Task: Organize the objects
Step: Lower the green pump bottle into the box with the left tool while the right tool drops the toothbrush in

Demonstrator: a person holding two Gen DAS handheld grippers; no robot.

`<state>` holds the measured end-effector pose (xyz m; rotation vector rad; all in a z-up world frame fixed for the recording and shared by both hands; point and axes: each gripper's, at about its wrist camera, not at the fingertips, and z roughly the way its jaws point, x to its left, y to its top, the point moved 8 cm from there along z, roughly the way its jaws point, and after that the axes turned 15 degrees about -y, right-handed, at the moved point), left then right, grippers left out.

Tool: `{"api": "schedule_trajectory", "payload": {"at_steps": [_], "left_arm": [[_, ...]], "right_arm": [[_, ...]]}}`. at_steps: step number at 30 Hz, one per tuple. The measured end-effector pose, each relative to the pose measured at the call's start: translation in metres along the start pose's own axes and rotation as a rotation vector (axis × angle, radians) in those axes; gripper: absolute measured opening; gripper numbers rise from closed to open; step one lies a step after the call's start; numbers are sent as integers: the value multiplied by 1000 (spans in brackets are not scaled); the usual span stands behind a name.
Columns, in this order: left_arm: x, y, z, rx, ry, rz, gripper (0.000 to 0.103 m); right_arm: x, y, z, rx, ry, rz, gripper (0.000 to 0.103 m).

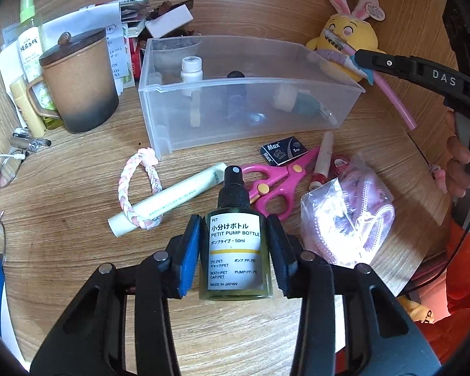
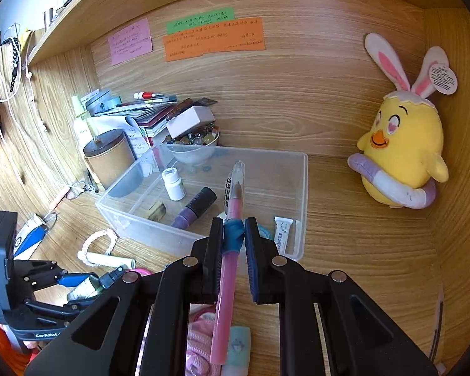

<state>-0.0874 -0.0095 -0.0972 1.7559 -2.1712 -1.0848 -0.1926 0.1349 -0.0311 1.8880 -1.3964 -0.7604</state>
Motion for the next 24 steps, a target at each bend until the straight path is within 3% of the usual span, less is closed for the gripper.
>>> {"api": "schedule_trajectory", "payload": {"at_steps": [14,24], "left_arm": [[7,87,-48,-186,36,26,41],[18,124,-16,-128,51,32,41]], "right_arm": [[3,33,20,-18,-15,-15,12],[1,28,48,42,-27,-18,12]]}}
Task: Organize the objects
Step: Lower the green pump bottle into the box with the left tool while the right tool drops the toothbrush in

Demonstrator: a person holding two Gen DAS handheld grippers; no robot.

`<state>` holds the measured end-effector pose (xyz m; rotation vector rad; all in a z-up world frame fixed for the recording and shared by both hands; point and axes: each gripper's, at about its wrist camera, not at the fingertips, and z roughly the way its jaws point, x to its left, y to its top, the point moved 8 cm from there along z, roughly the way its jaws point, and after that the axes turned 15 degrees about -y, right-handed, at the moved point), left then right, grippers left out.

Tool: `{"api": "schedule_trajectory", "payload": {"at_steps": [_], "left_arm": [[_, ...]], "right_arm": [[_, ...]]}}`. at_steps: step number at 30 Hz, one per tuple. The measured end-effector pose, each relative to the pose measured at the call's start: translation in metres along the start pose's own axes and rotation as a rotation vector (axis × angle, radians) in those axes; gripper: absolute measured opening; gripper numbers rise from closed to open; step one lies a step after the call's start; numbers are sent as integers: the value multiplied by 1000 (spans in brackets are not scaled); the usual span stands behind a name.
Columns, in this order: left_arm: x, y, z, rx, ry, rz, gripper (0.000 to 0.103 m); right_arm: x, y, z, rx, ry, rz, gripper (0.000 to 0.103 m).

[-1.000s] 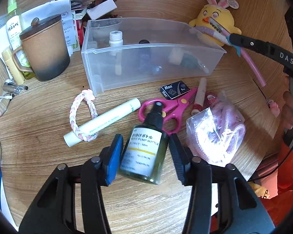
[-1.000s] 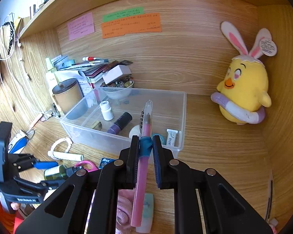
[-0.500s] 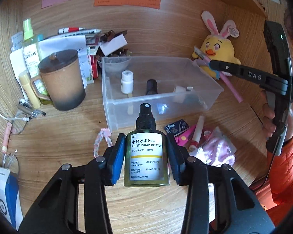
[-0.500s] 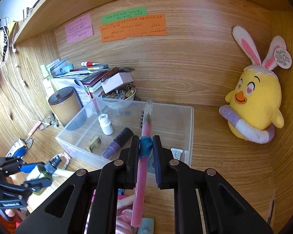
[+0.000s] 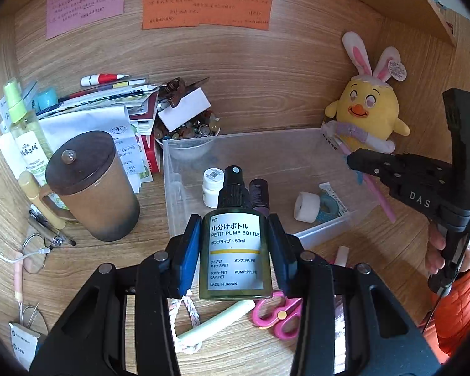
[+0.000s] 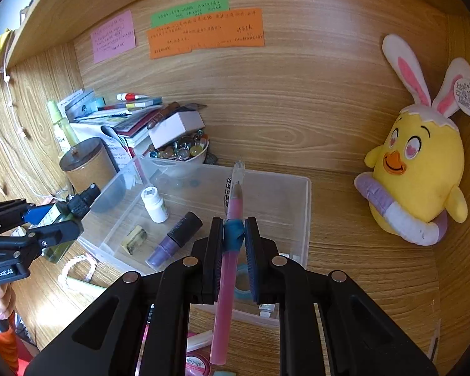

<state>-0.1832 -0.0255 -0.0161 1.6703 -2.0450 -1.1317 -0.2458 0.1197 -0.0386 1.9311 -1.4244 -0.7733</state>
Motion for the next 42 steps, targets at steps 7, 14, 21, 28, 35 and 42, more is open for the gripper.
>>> {"api": "schedule_trajectory", "payload": {"at_steps": [7,14,21,28,35,42], "left_arm": [[3,8,22,35,-24,-10,41],[3,13,49,93,-47,-8,41],[1,11,65,134,-71,0,41],[0,9,51,111,-75,-4,44],[1,7,11,39,-46,14,56],[20,-8,-30,0,10,8,66]], "right_arm": [[4,-10,18,46,-2,-23,12],[12,-16,36,93,21,-37,12],[19,-25,43,128,40,-54,13],[18,-25,30,112,46,-53,32],[23,-20,-3,50,61,-46,46],[57,-26,-30,36,150,-97,46]]}}
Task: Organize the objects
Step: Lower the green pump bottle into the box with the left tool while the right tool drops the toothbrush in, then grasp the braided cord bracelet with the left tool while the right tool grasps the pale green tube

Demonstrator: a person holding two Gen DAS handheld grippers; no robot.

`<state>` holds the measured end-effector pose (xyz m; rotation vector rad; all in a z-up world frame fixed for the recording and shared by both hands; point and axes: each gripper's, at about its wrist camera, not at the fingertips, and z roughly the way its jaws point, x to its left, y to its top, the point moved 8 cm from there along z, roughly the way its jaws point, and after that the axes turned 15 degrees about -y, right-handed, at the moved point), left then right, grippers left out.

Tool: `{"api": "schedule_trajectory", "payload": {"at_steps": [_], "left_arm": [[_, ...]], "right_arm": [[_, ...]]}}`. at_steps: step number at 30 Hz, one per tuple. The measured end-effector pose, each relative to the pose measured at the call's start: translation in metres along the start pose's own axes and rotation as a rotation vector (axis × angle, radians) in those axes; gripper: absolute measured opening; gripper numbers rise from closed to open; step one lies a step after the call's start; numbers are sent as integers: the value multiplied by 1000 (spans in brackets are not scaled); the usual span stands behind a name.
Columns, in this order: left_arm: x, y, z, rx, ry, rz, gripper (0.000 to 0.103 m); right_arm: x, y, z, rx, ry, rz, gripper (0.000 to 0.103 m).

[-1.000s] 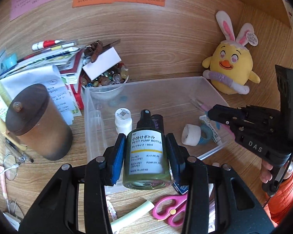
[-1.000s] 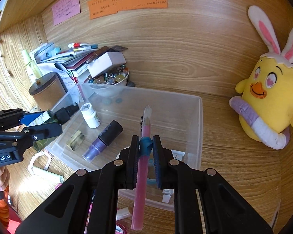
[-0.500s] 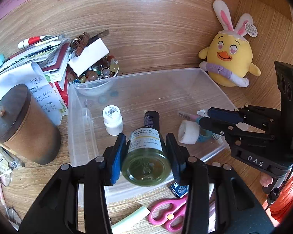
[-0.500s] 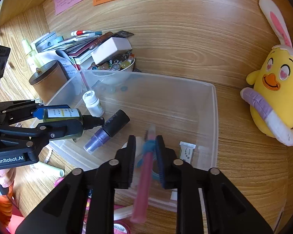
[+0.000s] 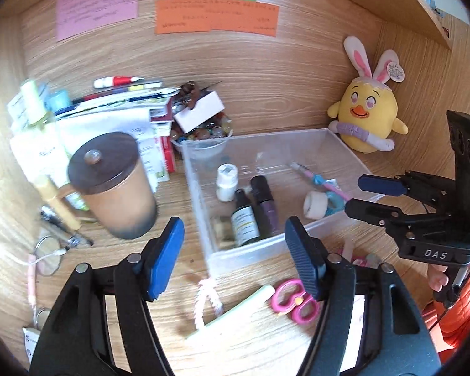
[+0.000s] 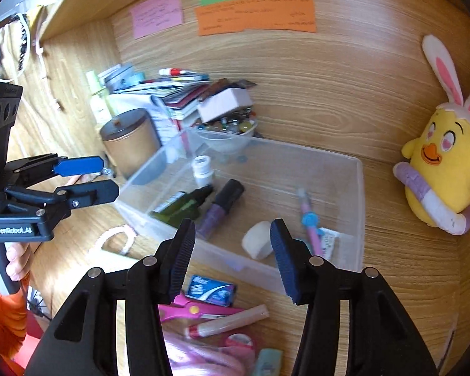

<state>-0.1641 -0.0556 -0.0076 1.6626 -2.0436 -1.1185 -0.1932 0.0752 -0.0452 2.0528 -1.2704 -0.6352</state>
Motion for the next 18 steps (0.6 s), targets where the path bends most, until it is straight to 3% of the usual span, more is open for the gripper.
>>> {"api": "schedule_trajectory", "payload": {"at_steps": [7,10,13,18], "left_arm": [[32,-41,7,98,22,-68,66],[41,-60,17,144,5,-101,62],[46,-77,25,180,-17,-127,53],[50,-89,33,198,-52,-154,25]], "right_arm": [[45,-20,9,53,64,-72,46],[55,-28,13,74,74,-91,46],[61,-35,16,96,86,-101,46],[82,-46,22,145,143,-169,46]]}}
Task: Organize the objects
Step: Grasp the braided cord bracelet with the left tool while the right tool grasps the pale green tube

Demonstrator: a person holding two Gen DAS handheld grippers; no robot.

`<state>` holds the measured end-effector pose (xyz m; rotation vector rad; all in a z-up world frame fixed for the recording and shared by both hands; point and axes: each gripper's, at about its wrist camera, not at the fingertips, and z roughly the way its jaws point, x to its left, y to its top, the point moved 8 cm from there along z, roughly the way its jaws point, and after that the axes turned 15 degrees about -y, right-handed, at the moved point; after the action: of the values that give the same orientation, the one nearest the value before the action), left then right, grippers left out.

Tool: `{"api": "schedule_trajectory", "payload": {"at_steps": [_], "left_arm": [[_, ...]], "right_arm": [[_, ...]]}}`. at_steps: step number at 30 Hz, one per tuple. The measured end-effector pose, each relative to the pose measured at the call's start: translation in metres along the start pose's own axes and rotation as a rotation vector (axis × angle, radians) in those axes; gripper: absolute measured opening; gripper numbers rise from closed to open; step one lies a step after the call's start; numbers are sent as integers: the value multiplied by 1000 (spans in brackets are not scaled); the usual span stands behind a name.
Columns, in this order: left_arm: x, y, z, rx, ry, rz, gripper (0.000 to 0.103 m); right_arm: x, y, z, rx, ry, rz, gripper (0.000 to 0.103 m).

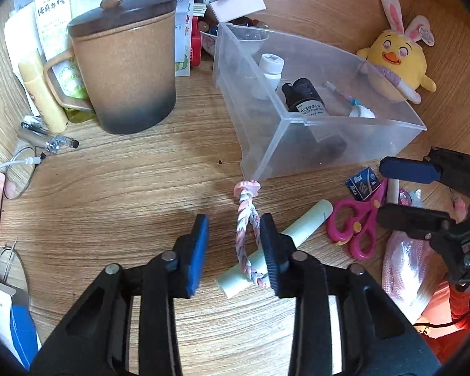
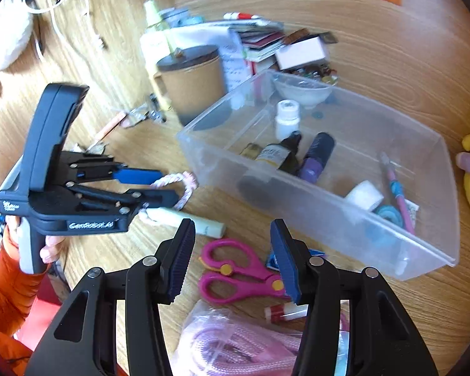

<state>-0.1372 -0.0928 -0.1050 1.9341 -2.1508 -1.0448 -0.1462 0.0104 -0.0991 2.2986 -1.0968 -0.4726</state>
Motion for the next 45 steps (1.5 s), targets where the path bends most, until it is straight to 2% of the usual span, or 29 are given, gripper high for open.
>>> {"api": "schedule_trajectory", "payload": {"at_steps": [3,5,10,16,18,20,23,31,39,45], "left_arm": [[0,-4,1,-5,-27,-5,12],[-2,-7,-1,-13,-30,8,9],[-7,-11,-7,-27,-6,52,7],[-6,-11,-7,-34,-24,48,7],[-5,-11,-7,-35,-27,44,7],[-3,-11,-8,-40,-13,41,7],[1,-11,-14,-57,-7,27,7],[23,-14,-34,-93,74,-10,7],[19,-16,-48,-123,93,-2,7],[2,-12,-61,-168,122,37,7]], "right_arm": [[15,0,12,28,-1,-73,46],[23,0,22,51,0,-121,46],[41,-2,44,115,12,-222,46],[59,-2,49,94,-11,-322,46],[64,-5,45,86,-5,-344,41],[67,-9,43,92,0,-367,30],[68,-13,39,105,24,-371,21],[54,-19,25,102,16,-344,16],[57,-38,19,137,-4,-384,15],[66,-27,24,113,-7,-371,20]]}}
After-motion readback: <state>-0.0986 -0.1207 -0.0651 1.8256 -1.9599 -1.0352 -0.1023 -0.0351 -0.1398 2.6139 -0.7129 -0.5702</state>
